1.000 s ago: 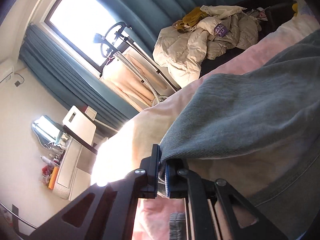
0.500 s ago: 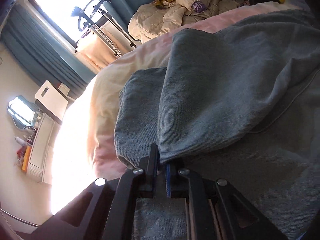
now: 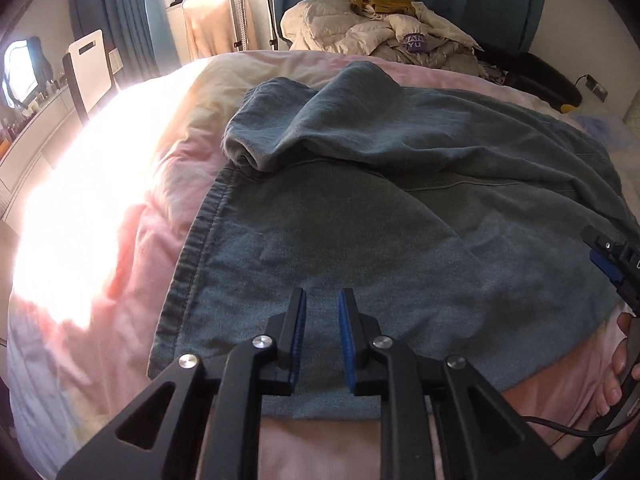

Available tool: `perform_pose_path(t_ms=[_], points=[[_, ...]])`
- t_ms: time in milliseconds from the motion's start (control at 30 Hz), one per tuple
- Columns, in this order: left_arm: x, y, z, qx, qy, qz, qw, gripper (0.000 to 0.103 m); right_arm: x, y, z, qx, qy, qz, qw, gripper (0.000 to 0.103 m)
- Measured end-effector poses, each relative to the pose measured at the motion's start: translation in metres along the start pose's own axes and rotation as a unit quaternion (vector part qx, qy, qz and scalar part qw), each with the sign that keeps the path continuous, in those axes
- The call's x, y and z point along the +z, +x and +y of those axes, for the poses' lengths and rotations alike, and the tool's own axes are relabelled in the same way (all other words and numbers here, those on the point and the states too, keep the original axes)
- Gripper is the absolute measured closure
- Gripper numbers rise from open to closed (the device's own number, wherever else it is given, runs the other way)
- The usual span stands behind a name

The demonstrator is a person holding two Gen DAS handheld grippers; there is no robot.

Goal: Fold clothes

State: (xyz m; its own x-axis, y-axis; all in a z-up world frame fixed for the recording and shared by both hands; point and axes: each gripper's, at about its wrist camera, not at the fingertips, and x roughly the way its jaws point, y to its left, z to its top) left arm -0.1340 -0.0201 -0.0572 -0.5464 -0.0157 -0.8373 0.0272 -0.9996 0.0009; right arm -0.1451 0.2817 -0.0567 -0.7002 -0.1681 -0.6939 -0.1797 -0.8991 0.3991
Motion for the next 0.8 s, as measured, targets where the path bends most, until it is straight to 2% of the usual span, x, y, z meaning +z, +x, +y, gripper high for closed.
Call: perform_pose_path(t_ms=[167,267,367,633,767,800], points=[[-0.019,-0.008,0.000,-0.024,-0.053,-0.002,0.9983,0.086,-0.007,-0.018,-0.001,-0.019,-0.020,-0.012,1.000,0.044],[-0.028,-0.014,-0.003,-0.042,-0.073,-0.012,0.9964,0.085,-0.008,-0.033,-0.011,-0.023,-0.004,-0.020,1.000,0.044],[-0.037,-0.014,-0.010,-0.052,-0.077,-0.012,0.9956,0.085,-0.008,-0.047,-0.023,-0.035,0.011,-0.021,0.999,0.044],[-0.054,-0.018,-0.025,-0.067,-0.066,-0.014,0.9954,0.084,-0.007,-0.096,-0.044,-0.016,0.055,-0.040,0.998,0.044],[-0.055,-0.013,-0.016,-0.120,-0.096,0.004,0.9882,0.084,-0.005,-0.123,-0.056,-0.018,0.071,-0.055,0.996,0.044],[-0.055,-0.013,-0.013,-0.123,-0.104,0.007,0.9869,0.084,-0.005,-0.129,-0.060,-0.016,0.079,-0.057,0.995,0.044]])
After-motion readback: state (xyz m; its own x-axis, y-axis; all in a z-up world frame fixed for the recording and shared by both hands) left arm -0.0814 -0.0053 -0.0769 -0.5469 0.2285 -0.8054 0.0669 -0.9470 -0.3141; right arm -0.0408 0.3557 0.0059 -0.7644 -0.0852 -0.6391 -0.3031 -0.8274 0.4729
